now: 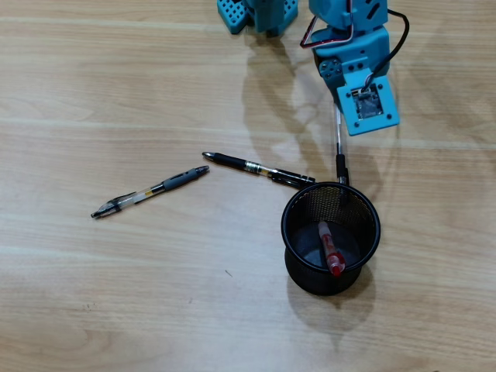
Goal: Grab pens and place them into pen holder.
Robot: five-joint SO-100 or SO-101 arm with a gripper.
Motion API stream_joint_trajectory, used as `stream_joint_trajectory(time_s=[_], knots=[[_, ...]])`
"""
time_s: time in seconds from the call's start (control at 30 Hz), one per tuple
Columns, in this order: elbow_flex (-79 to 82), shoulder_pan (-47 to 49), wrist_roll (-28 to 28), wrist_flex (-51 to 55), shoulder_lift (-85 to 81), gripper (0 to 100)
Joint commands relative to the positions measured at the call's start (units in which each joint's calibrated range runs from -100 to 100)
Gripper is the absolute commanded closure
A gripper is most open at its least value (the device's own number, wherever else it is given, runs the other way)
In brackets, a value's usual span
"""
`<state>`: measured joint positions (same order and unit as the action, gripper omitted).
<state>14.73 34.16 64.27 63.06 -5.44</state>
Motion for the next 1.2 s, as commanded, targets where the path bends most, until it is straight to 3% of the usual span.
stream_joint_trajectory(time_s=[0.0, 0.57, 0.93, 1.17], knots=[[0.6, 0.0, 0.2, 0.7, 0.6, 80], [1.9, 1.5, 0.3, -0.3, 9.2, 78], [1.4, 3.9, 3.2, -0.5, 13.6, 78], [2.1, 6.7, 5.1, -9.3, 18.6, 78]])
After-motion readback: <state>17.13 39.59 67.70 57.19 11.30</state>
